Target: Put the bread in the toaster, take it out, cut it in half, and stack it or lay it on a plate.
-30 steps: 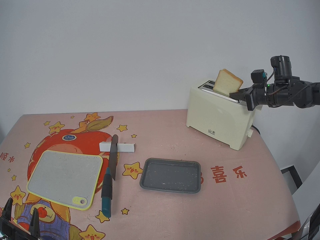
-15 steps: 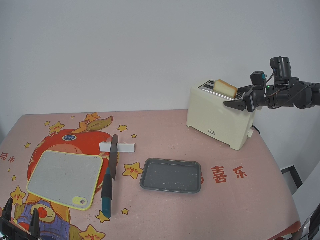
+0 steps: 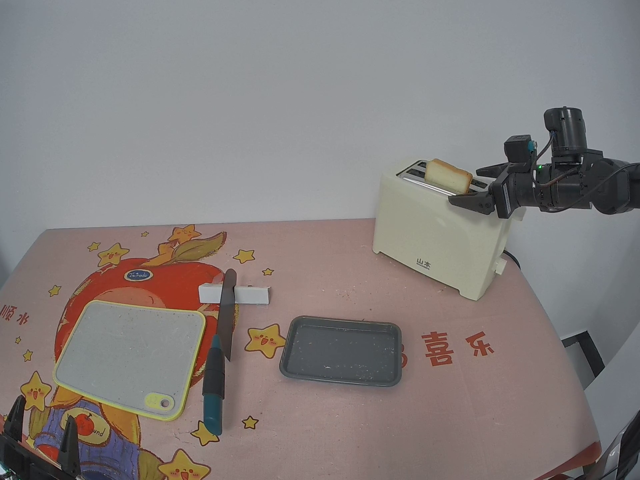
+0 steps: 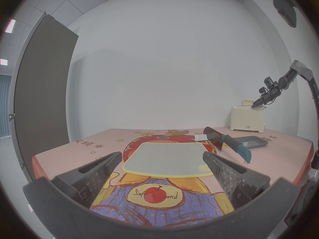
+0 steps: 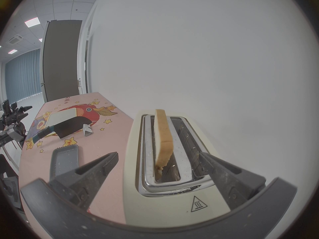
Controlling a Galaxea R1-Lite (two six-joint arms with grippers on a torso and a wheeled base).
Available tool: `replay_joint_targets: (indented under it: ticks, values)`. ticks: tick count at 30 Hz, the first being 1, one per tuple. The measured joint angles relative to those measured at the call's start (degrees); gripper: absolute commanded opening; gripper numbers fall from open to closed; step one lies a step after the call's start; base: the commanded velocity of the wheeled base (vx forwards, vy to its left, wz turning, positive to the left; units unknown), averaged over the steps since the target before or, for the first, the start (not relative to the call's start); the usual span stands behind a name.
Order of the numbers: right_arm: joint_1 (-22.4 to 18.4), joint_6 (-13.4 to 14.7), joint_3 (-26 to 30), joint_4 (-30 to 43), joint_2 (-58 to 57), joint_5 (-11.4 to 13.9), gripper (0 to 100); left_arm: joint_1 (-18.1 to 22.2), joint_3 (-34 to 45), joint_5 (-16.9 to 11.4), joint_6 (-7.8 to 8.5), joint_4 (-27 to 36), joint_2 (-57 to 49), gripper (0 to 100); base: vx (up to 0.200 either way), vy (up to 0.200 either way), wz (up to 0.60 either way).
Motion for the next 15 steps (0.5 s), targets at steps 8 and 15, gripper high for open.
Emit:
replay_joint_targets:
  ticks: [8,15]
  values:
    - [0.06,4.14,3.25,-0.34,-5.29,-2.85,100,0.0,0.0,0.0,0.0,0.0,0.0,100,0.0,0.0,0.0]
    - [1.68,16.87,9.79,-5.19,-11.76,-9.69,100,0.0,0.0,0.0,0.0,0.0,0.0,100,0.0,0.0,0.0]
